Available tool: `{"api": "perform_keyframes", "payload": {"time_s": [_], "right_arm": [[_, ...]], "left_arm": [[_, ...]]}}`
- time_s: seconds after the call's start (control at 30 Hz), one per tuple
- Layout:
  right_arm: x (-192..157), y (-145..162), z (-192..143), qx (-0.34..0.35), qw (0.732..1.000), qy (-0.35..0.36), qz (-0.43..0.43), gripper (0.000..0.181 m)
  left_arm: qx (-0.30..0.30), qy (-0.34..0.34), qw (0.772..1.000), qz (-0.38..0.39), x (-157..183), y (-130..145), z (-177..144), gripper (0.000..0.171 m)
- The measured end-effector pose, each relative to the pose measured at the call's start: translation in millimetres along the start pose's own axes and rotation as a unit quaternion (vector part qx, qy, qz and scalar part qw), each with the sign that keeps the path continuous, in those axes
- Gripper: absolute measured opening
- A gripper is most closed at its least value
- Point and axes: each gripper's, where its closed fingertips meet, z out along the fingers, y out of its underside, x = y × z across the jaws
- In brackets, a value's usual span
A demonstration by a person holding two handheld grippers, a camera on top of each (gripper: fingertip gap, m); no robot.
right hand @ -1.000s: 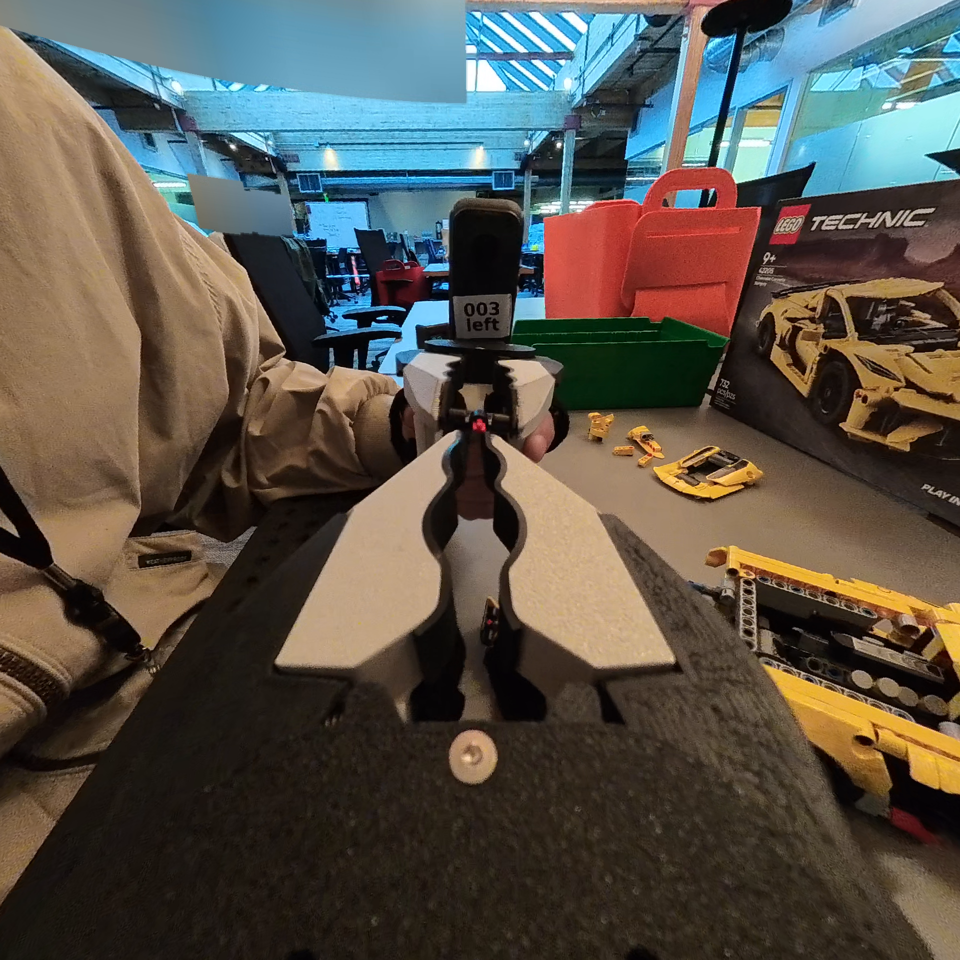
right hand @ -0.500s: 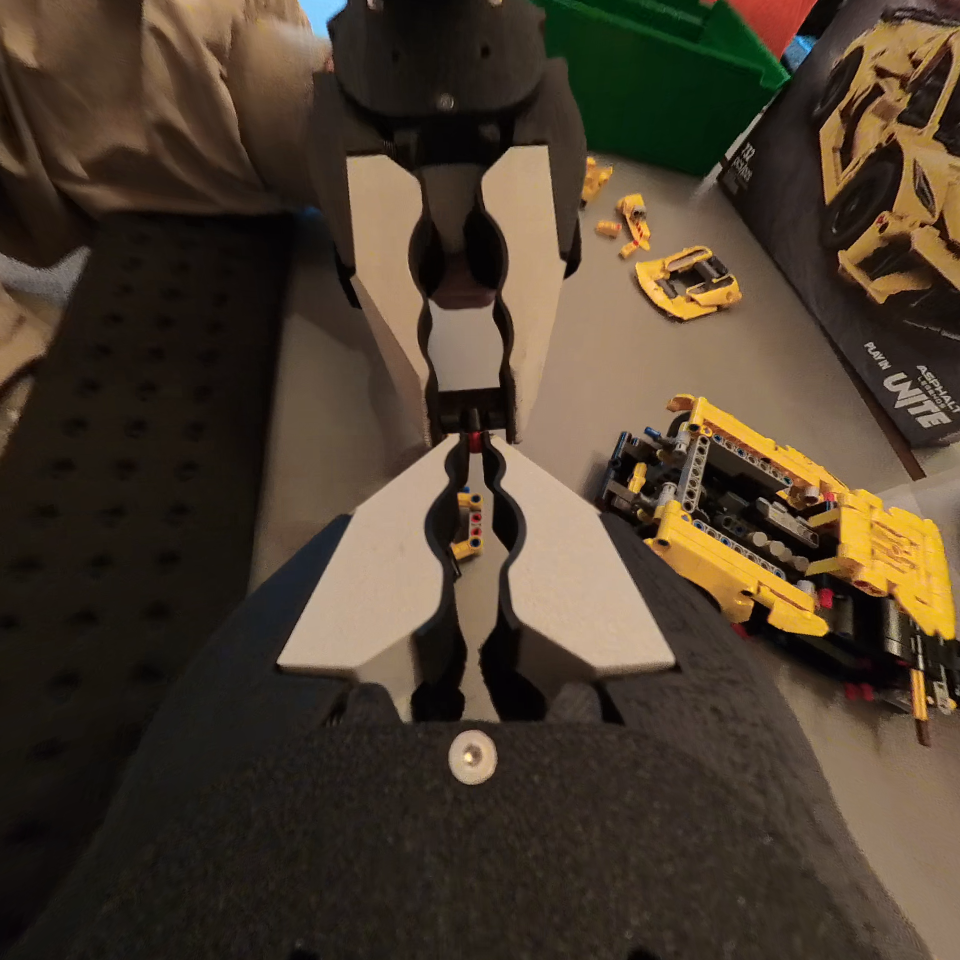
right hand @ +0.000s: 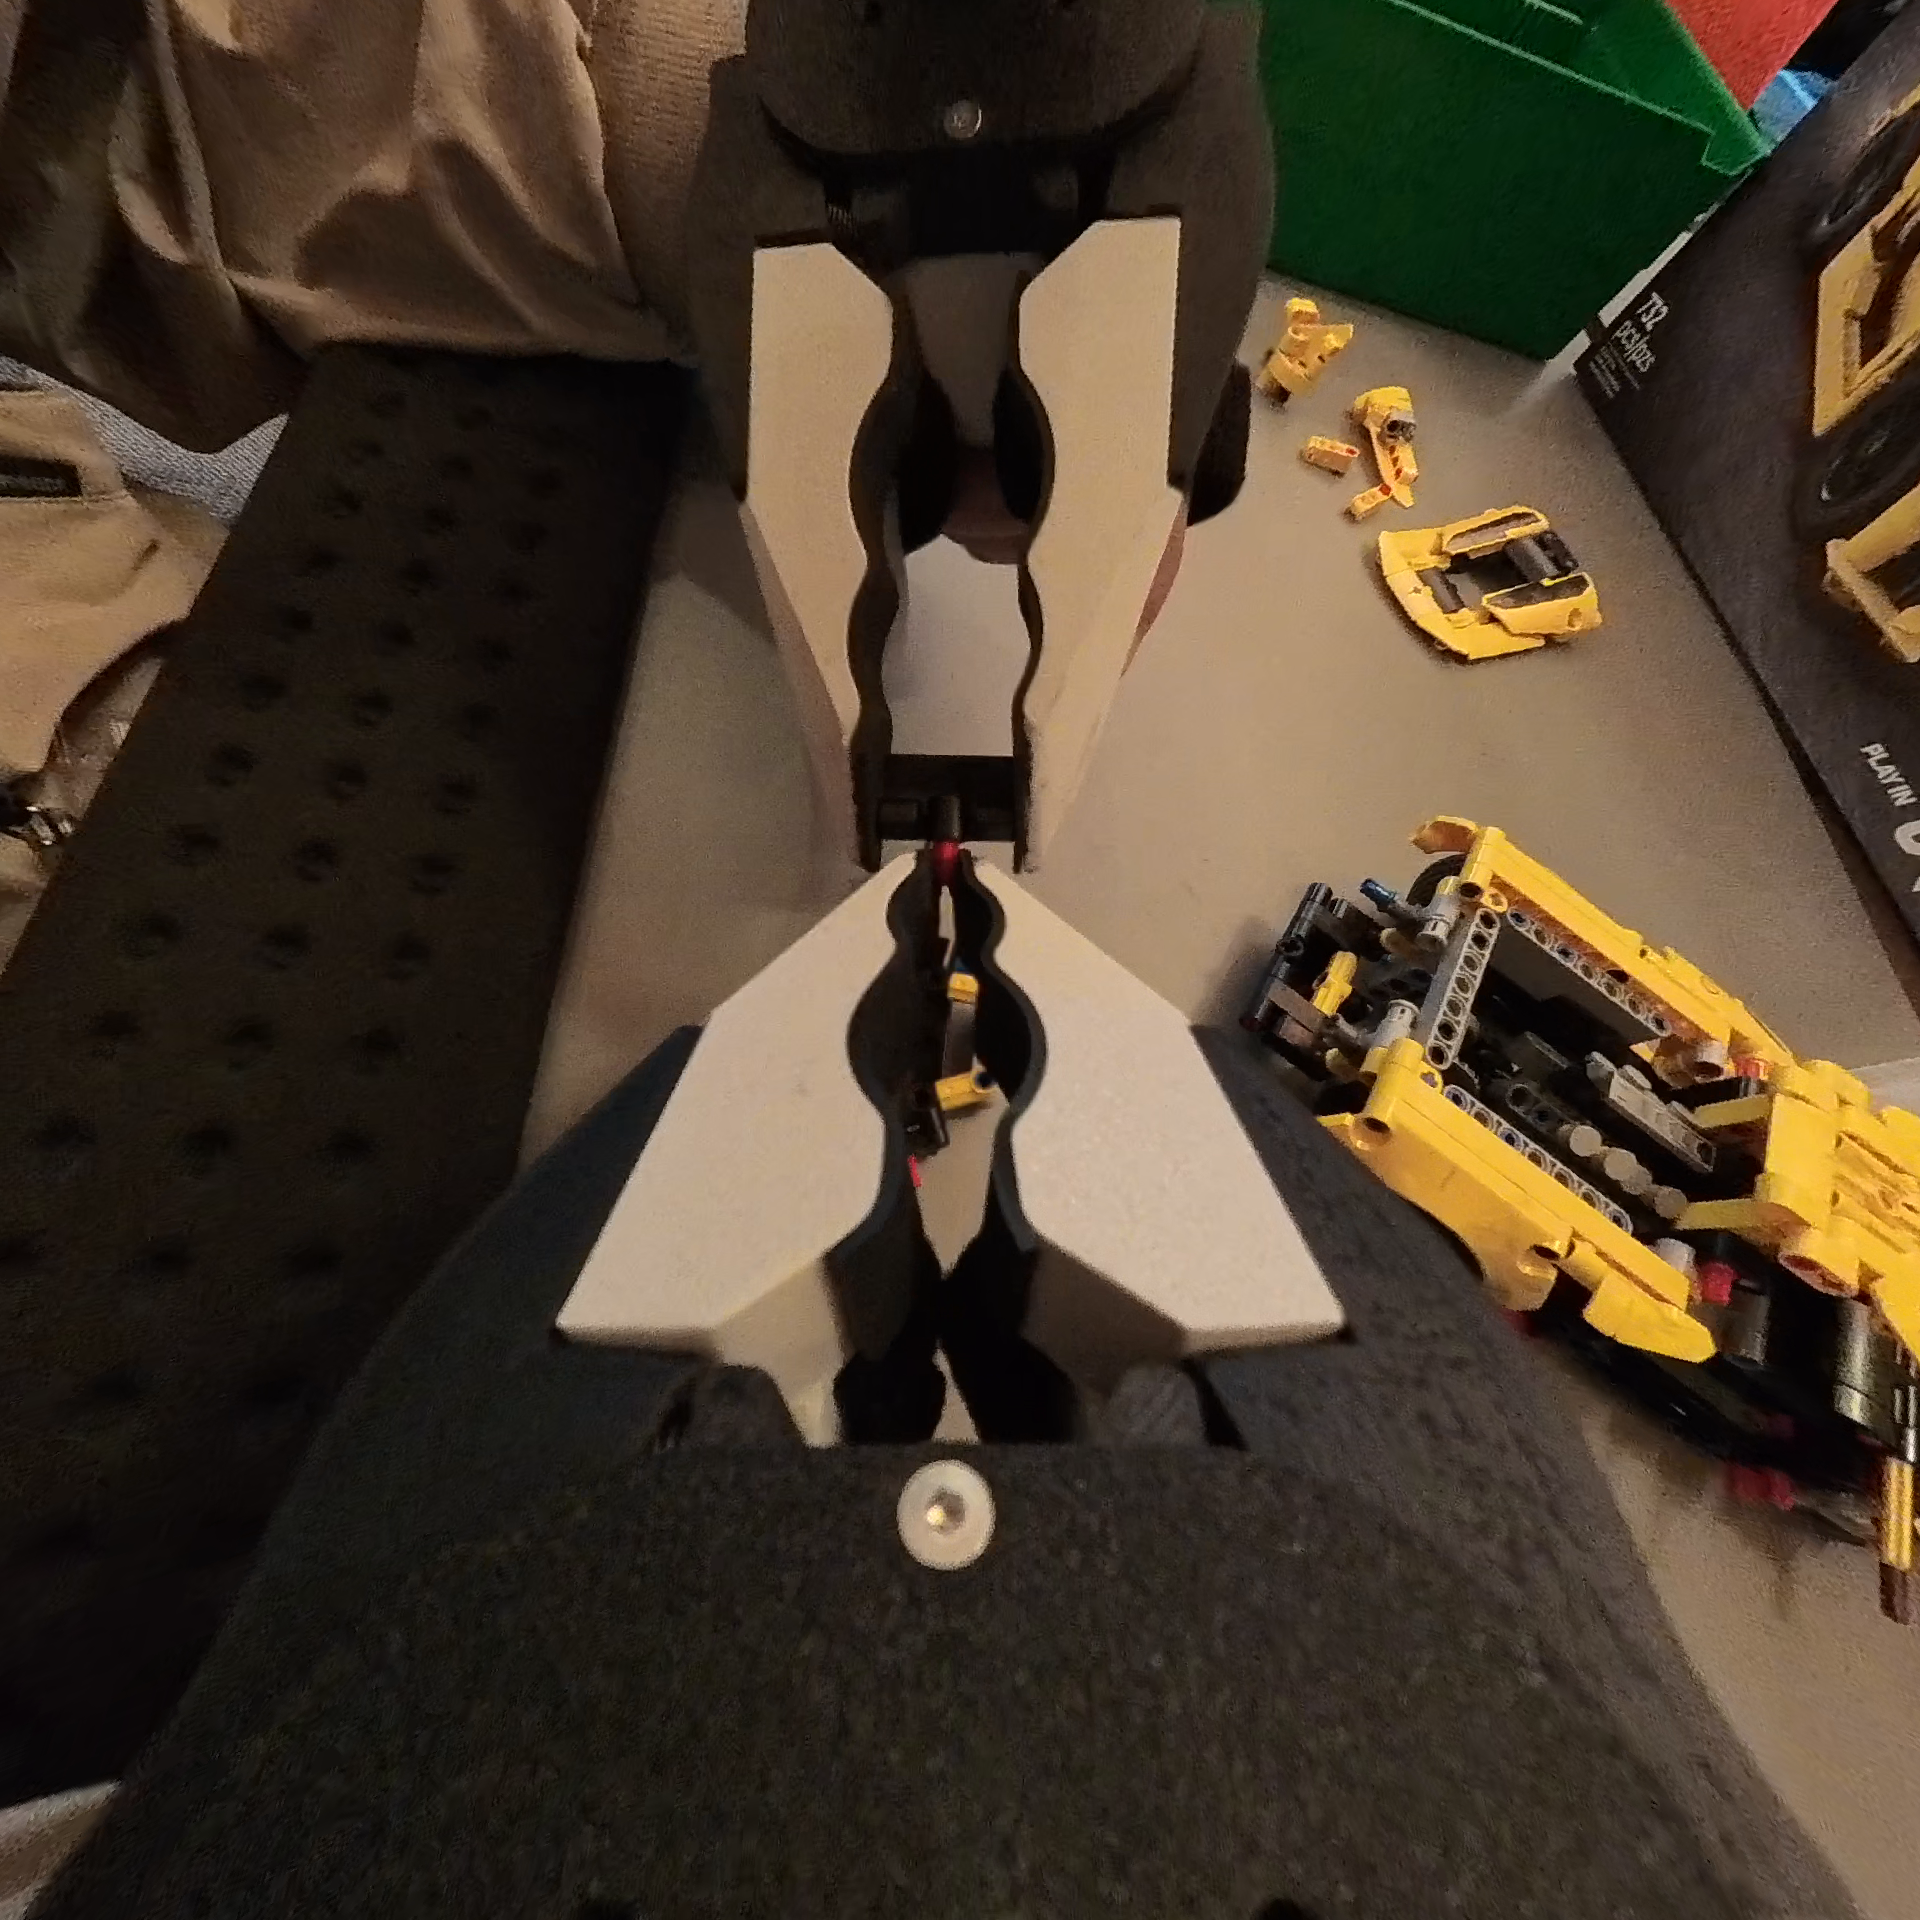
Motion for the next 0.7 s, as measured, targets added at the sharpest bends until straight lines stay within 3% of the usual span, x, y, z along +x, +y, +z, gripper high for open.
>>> {"api": "perform_keyframes", "payload": {"time_s": [0.27,0.3,0.33,0.4,0.47,0.53,0.57,0.7], "right_arm": [[1.6,-0.3,0.1,-0.016,1.0,0.008,-0.008,0.002],[5.6,15.0,-0.5,-0.067,0.997,0.02,-0.009,0.002],[20.6,60.7,-10.8,-0.17,0.984,0.055,-0.007,0.002],[33.5,74.3,-42.0,-0.109,0.988,0.087,0.064,0.001],[46.9,103.0,-80.2,-0.169,0.973,0.139,0.074,0.002],[57.4,107.2,-105.0,-0.131,0.97,0.167,0.12,0.002],[60.8,122.5,-119.2,-0.152,0.96,0.18,0.153,0.002],[82.3,191.7,-207.1,-0.241,0.886,0.315,0.24,0.003]], "left_arm": [[-0.008,-0.005,1.0,0.005,-1.3,0.5,-3.3,0.024],[-0.001,-0.01,1.0,0.001,-4.8,-1.1,-8.4,0.025],[0.036,-0.031,0.999,-0.013,-17.2,-11.6,-25.4,0.024],[0.132,-0.071,0.987,-0.065,-47.3,-36.2,-76.2,0.024],[0.125,-0.108,0.984,-0.073,-61.1,-25.1,-92.2,0.024],[0.106,-0.092,0.985,-0.098,-57.8,-14.4,-72.1,0.024],[0.095,-0.082,0.986,-0.114,-55.2,-11.1,-56.6,0.023],[0.039,-0.055,0.98,-0.187,-53.1,-4.4,13.9,0.024]]}}
